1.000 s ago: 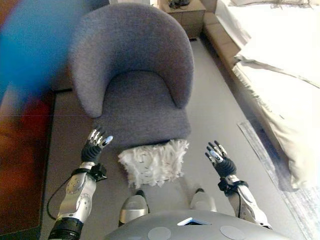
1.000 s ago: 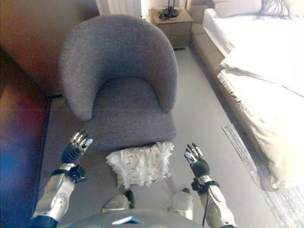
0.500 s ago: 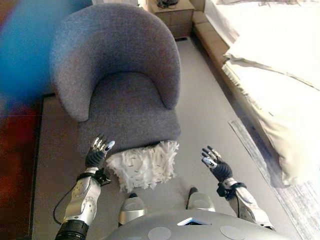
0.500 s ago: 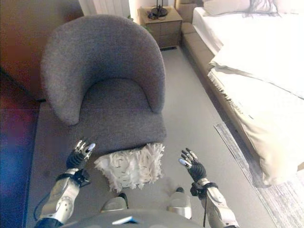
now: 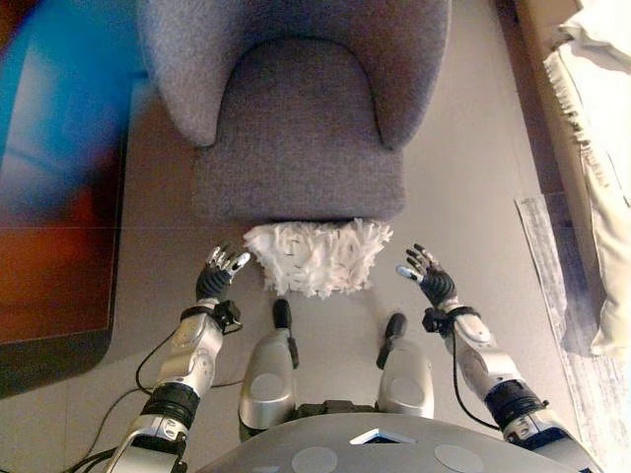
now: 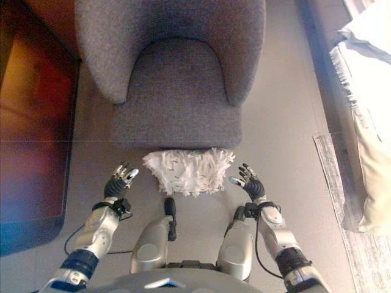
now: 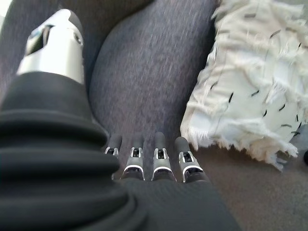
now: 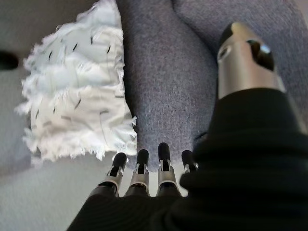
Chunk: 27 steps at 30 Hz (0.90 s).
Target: Pick up the cushion and take it to the sofa
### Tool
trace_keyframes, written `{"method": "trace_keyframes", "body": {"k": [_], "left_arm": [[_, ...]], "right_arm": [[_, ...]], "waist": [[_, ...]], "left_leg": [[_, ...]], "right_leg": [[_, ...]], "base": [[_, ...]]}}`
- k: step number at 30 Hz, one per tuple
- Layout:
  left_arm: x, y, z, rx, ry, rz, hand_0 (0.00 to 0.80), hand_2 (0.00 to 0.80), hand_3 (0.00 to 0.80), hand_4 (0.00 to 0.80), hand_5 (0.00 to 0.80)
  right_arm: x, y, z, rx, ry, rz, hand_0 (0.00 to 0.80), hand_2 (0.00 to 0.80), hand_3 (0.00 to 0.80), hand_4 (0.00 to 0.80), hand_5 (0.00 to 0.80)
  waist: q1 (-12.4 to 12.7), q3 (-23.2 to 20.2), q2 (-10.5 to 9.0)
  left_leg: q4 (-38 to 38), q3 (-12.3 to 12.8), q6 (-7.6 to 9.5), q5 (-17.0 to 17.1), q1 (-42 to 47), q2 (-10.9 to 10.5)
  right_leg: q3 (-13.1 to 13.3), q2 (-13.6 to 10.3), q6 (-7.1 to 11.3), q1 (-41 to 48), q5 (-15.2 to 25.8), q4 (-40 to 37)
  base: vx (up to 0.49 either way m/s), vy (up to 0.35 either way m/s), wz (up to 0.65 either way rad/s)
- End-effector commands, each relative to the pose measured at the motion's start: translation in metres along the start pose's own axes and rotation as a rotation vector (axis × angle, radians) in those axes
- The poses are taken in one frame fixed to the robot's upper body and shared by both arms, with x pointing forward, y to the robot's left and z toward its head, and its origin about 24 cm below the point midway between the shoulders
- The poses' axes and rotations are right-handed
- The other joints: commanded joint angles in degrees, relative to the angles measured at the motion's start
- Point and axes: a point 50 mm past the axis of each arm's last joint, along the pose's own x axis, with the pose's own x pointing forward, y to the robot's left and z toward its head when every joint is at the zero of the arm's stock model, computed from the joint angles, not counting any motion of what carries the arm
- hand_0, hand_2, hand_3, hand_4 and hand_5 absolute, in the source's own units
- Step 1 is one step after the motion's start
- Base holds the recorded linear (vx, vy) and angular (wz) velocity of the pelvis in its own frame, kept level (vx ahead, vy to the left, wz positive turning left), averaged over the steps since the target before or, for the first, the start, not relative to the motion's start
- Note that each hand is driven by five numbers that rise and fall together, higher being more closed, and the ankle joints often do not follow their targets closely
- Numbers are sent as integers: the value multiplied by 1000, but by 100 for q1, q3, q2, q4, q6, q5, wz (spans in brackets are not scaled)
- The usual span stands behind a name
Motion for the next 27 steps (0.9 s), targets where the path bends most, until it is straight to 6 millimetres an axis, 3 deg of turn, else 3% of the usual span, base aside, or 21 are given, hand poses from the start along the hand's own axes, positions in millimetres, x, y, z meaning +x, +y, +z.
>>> {"method": "trace_keyframes", "body": {"k": [1, 3, 5, 9, 12, 15, 21, 25, 27], "left_arm": [[-3, 11, 25, 44, -136, -6, 0, 0, 0, 0, 0], [-7, 16, 26, 47, -126, -8, 0, 0, 0, 0, 0], [-7, 18, 30, 55, -134, -18, 0, 0, 0, 0, 0], [6, 10, 54, 72, -216, -41, 0, 0, 0, 0, 0], [10, 9, 59, 77, -229, -27, 0, 0, 0, 0, 0], [7, 11, 50, 90, -204, -7, 0, 0, 0, 0, 0], [5, 8, 39, 74, -192, -11, 0, 0, 0, 0, 0], [4, 5, 30, 37, -167, -13, 0, 0, 0, 0, 0], [8, -1, 27, 31, -154, -22, 0, 0, 0, 0, 0]], "right_arm": [[-11, 5, 10, 63, -108, 41, 0, 0, 0, 0, 0], [-18, 3, 1, 67, -90, 31, 0, 0, 0, 0, 0], [-21, 2, -1, 81, -95, 29, 0, 0, 0, 0, 0], [-10, 11, 14, 117, -162, 55, 0, 0, 0, 0, 0], [-7, 18, 14, 128, -155, 78, 0, 0, 0, 0, 0], [-12, 19, 8, 128, -126, 96, 0, 0, 0, 0, 0], [-19, 9, 7, 73, -105, 102, 0, 0, 0, 0, 0], [-19, 4, 8, -1, -64, 111, 0, 0, 0, 0, 0], [-11, -3, 13, -57, -58, 87, 0, 0, 0, 0, 0]], "waist": [[93, -108, -58], [49, -182, -75], [10, -193, -126], [-203, -61, -378], [-251, -20, -502], [-287, -50, -564], [-425, -1, -458], [-523, 105, -409], [-464, 210, -277]], "left_leg": [[344, -291, 223, -460, 7, 36], [356, -357, 313, -438, 27, -32], [390, -454, 270, -470, 13, -35], [392, -391, 200, -563, -249, 28], [465, -352, 217, -633, -299, 115], [472, -340, 172, -609, -225, 256], [290, -380, -31, -440, -2, 485], [1036, -458, -98, -696, -64, 503], [663, -607, -253, -254, -266, 651]], "right_leg": [[221, -718, -13, 102, 712, 700], [429, -731, -31, 132, 919, 535], [592, -652, 51, 175, 1041, 68], [809, -251, 225, -251, 1363, -1209], [770, -46, 216, -341, 1222, -1207], [730, 68, 159, -367, 1081, -825], [817, 275, 123, -346, 571, -542], [929, 322, 40, -435, 365, -212], [862, 290, 29, -488, 310, -88]], "base": [[161, 166, -3], [166, 78, 6], [125, -112, 10], [-49, -244, 24], [60, -199, 30], [161, -165, -7], [98, -105, 2], [64, -13, 7], [0, 94, 32]]}}
